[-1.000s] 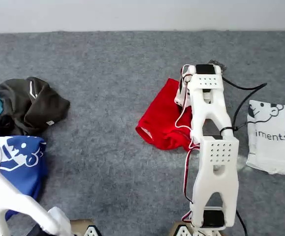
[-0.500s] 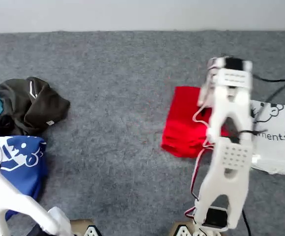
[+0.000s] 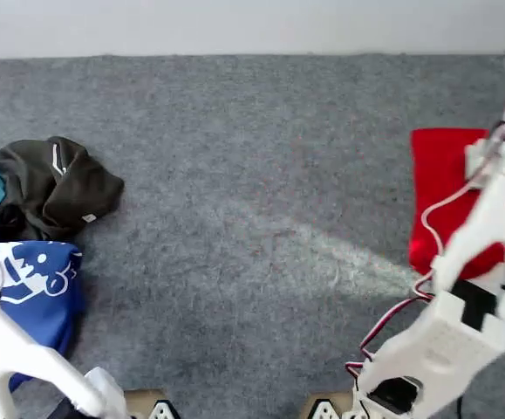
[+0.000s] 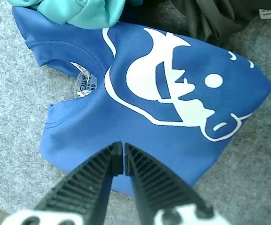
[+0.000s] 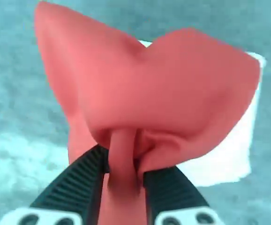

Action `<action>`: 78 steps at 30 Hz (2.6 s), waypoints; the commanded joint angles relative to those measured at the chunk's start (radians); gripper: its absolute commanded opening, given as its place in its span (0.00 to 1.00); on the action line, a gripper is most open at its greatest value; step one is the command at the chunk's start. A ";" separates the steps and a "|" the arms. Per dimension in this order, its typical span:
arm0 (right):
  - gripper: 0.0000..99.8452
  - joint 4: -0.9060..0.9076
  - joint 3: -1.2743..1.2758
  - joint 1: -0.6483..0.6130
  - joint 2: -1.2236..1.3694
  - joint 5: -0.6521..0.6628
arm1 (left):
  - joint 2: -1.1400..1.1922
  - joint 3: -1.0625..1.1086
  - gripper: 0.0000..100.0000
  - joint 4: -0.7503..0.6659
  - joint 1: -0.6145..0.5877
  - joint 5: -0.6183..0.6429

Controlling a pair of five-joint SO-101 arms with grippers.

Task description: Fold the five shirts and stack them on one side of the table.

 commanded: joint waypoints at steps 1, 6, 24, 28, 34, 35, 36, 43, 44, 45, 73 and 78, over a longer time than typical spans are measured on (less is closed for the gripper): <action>0.01 0.036 -0.008 0.082 -0.056 0.069 | -0.029 -0.008 0.02 0.008 -0.006 0.005; 0.01 -0.050 -0.008 0.151 0.051 0.121 | -0.029 -0.008 0.02 0.008 -0.006 0.005; 0.24 0.041 -0.370 0.191 0.179 0.176 | -0.029 -0.007 0.02 0.092 -0.006 0.002; 0.03 0.038 -0.272 0.182 0.179 0.181 | -0.029 -0.013 0.02 0.103 -0.006 0.002; 0.03 0.015 -0.023 0.097 0.180 0.311 | -0.029 -0.013 0.02 0.123 -0.006 0.002; 0.02 -0.015 0.015 0.097 0.186 0.322 | -0.029 -0.013 0.02 0.123 -0.006 0.002; 0.01 -0.053 0.048 0.099 0.200 0.333 | -0.029 -0.013 0.02 0.127 -0.006 0.002; 0.01 -0.183 0.060 0.271 0.334 0.443 | -0.029 -0.008 0.02 0.127 -0.005 0.002; 0.01 -0.166 0.035 0.302 0.332 0.459 | -0.029 -0.012 0.02 0.127 -0.005 0.002; 0.01 -0.145 0.006 0.329 0.326 0.473 | -0.029 -0.013 0.02 0.127 -0.003 0.002; 0.01 0.041 -0.276 0.452 0.355 0.499 | -0.028 -0.222 0.02 0.198 0.000 0.005; 0.01 0.044 -0.249 0.418 0.174 0.496 | -0.021 -0.223 0.06 0.233 0.057 -0.069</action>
